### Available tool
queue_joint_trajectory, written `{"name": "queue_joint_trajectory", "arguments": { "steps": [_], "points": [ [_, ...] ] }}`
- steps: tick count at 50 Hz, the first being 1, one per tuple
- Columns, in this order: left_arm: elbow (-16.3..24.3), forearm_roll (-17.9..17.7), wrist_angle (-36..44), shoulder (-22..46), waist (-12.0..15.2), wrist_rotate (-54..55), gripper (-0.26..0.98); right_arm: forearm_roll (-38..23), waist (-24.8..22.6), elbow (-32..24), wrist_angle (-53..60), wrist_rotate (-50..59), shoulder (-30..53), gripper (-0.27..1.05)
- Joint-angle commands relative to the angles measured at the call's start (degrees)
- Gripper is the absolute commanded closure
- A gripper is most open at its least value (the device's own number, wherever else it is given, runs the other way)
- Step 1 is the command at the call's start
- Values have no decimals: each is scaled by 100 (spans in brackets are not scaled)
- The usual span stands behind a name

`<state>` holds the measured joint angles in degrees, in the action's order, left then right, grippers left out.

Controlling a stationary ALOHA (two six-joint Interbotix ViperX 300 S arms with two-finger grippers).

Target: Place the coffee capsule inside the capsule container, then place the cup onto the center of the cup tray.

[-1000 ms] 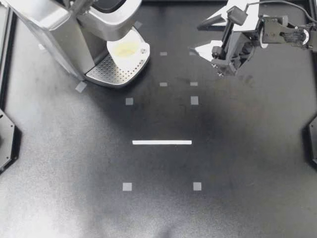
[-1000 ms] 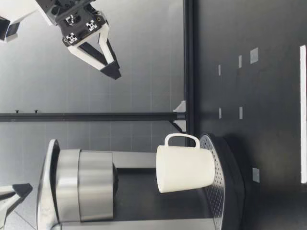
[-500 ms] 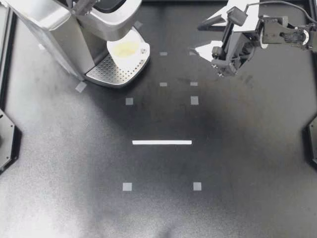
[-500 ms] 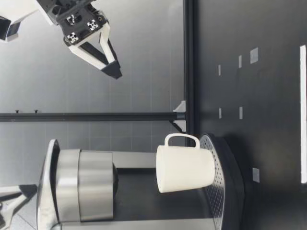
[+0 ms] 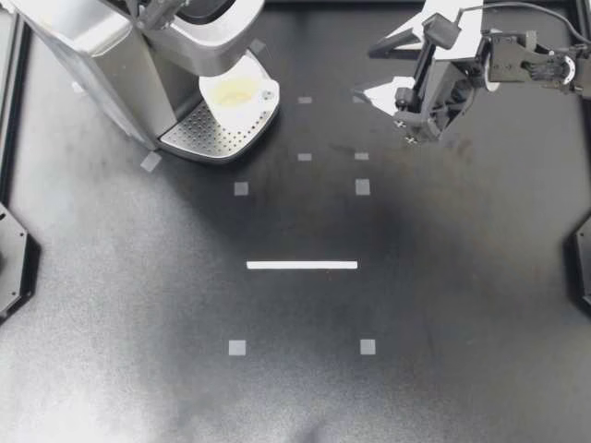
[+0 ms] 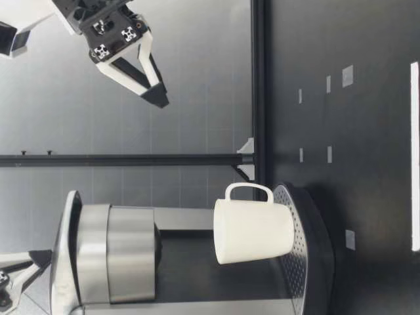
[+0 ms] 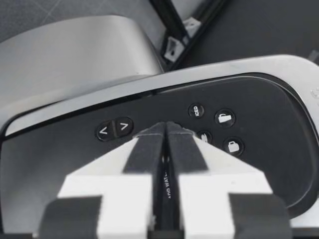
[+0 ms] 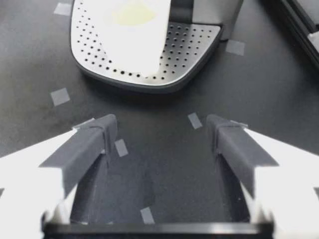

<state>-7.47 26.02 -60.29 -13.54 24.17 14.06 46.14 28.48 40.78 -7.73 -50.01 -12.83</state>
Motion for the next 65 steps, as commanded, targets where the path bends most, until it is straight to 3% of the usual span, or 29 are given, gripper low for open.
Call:
{"name": "queue_joint_trajectory", "arguments": {
  "steps": [1, 14, 41, 65],
  "points": [
    [-141, -264, -18, 53, 18, -18, 68, 9, -35, -62, 35, 0, -44, 12],
    [-378, -360, -18, 62, 18, 18, 68, 18, -105, -62, 62, 9, -44, 12],
    [88, -35, 545, -176, 18, -132, 68, 26, -255, -62, 167, 44, -53, 12],
    [290, -62, 519, -35, -123, -132, 68, 35, -264, -53, 229, 53, -79, 12]
  ]
}}
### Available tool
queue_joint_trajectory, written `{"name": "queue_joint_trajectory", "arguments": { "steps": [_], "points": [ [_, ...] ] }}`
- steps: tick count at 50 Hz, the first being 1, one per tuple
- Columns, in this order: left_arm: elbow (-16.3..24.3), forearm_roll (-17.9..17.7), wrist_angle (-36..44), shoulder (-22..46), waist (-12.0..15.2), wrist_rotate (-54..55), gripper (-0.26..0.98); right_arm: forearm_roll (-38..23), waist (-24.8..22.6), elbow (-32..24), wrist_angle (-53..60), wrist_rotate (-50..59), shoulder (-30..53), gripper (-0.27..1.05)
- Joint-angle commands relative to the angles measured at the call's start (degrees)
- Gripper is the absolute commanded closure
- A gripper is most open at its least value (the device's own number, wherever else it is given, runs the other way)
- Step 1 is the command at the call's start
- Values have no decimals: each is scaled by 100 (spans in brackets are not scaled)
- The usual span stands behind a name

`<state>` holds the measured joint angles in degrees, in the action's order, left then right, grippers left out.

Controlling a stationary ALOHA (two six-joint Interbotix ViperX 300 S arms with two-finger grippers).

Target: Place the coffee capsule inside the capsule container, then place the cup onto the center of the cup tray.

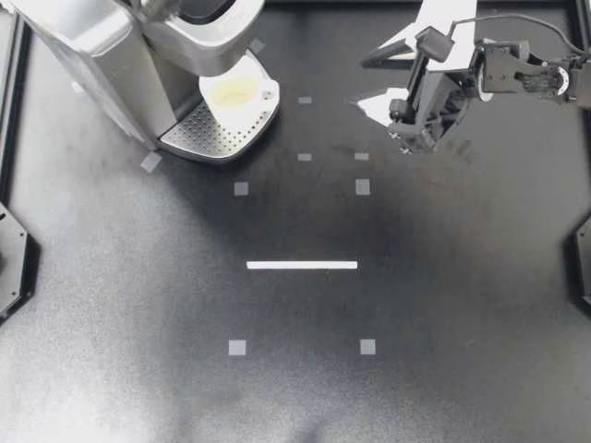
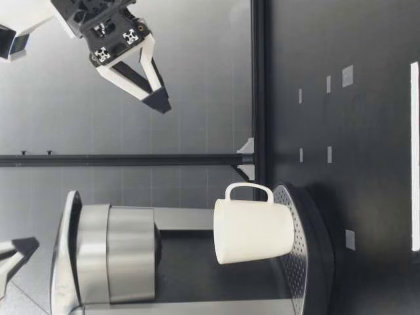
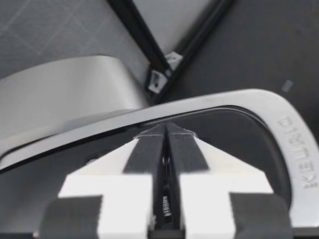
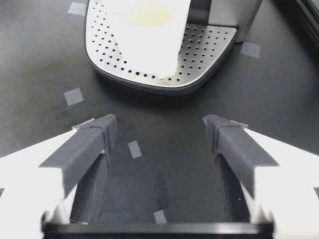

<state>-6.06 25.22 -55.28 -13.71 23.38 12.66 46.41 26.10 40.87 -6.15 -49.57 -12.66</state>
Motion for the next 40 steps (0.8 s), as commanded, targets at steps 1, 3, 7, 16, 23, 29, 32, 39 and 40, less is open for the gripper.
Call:
{"name": "queue_joint_trajectory", "arguments": {
  "steps": [1, 3, 7, 16, 23, 29, 32, 39, 40],
  "points": [
    [149, 18, 9, 0, -53, 9, 68, 9, -26, -53, 79, 9, -97, 12],
    [149, 0, -18, 26, -79, 9, 68, 9, -26, -62, 88, 9, -97, 12],
    [149, -9, -88, 62, -123, 9, 68, 0, -26, -62, 88, 0, -114, 12],
    [141, 0, -193, 62, -167, 18, 68, 0, -26, -62, 132, 0, -114, 12],
    [97, 0, -202, 88, -167, 18, 68, 0, -26, -62, 132, 0, -114, 12],
    [62, 0, -211, 132, -167, 18, 68, 0, -26, -53, 123, 9, -123, 12],
    [62, 0, -211, 176, -167, 18, 68, -9, -26, -53, 123, 9, -114, 12],
    [70, 18, -308, 255, -167, 18, 68, 0, -26, -35, 114, 9, -105, 12],
    [79, 18, -334, 255, -167, 18, 68, 0, -26, -26, 105, 9, -105, 12]
  ]
}}
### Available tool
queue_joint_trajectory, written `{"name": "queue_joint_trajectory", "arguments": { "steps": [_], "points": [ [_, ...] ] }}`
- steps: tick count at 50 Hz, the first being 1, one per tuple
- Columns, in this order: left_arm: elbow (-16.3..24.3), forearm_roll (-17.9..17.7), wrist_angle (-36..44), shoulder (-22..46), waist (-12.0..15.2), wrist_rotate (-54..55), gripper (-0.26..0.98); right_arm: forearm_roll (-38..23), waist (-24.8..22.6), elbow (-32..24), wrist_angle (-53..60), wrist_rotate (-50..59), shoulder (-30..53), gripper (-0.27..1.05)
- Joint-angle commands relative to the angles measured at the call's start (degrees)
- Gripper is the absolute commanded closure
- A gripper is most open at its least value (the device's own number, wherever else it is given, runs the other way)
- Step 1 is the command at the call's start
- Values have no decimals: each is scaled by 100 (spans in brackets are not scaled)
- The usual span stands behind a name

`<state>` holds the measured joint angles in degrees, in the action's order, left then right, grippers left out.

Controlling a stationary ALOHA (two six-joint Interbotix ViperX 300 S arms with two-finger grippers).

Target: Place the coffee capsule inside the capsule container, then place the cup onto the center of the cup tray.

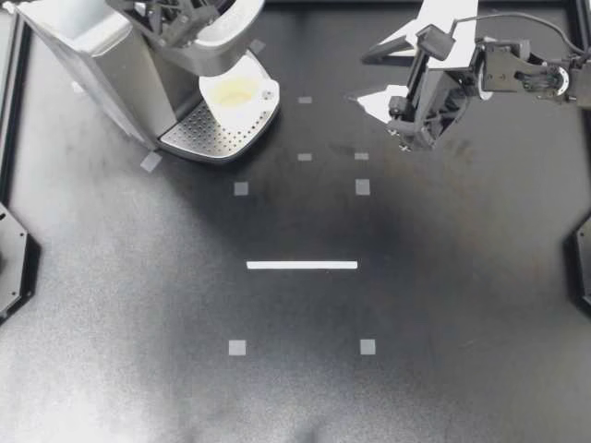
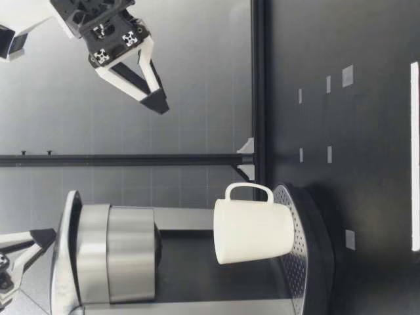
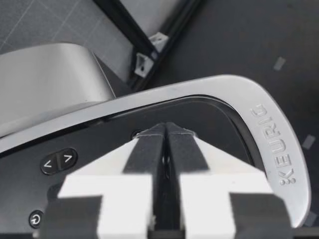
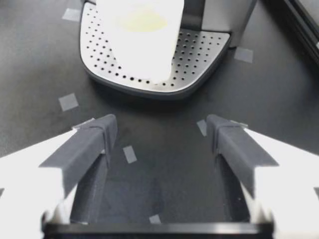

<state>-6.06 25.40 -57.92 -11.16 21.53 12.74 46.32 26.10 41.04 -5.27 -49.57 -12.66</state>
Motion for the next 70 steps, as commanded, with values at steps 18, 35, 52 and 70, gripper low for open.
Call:
{"name": "queue_joint_trajectory", "arguments": {
  "steps": [18, 35, 52, 70],
  "points": [
    [79, -18, -686, 316, 18, 26, 68, 9, -26, -44, 26, 0, -97, 12],
    [-44, 53, 545, -202, 18, 9, 68, 18, -44, 70, 44, 44, -167, 12],
    [-967, -26, 2382, -993, 9, 88, 68, 18, -176, 185, 255, 105, -475, 12],
    [-2206, -35, 4509, -1828, -519, 97, 68, 35, -809, 527, 984, 396, -993, 13]
  ]
}}
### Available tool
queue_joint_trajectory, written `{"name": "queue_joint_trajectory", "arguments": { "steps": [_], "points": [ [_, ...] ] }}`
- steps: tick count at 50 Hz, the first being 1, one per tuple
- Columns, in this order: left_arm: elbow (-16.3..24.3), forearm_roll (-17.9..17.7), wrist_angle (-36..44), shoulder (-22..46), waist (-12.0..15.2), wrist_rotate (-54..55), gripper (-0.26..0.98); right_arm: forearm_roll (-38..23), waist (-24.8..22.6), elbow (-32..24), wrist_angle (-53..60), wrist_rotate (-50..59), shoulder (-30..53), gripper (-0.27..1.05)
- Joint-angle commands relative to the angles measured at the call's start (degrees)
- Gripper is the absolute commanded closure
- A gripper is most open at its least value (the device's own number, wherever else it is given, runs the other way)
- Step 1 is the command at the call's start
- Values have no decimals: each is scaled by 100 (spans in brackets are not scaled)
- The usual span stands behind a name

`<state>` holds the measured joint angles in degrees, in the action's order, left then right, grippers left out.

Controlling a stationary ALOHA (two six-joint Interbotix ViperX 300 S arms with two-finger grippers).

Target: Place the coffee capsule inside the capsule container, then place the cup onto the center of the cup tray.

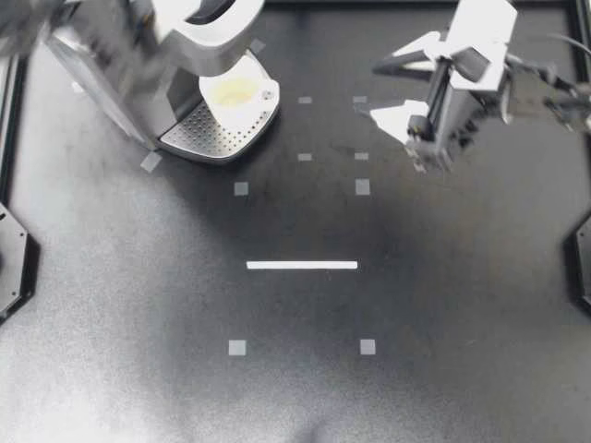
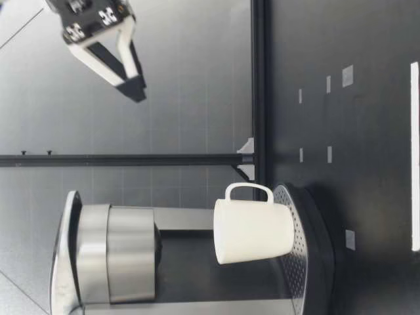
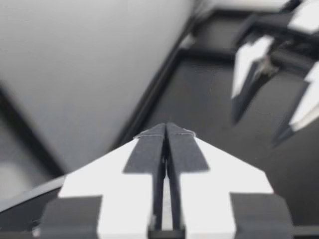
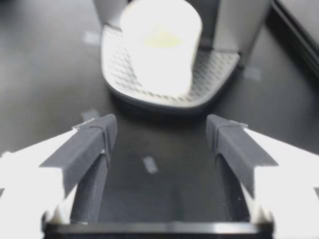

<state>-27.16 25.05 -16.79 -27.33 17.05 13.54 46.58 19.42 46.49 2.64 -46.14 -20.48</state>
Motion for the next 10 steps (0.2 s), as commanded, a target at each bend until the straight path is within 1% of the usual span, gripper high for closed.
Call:
{"name": "queue_joint_trajectory", "arguments": {
  "steps": [1, 10],
  "points": [
    [-158, -9, 492, -237, -97, 18, 68, 9, -185, 9, 255, 79, -246, 13],
    [-677, -44, 1310, -448, -387, 79, 68, 9, -571, 264, 721, 325, -598, 21]
  ]
}}
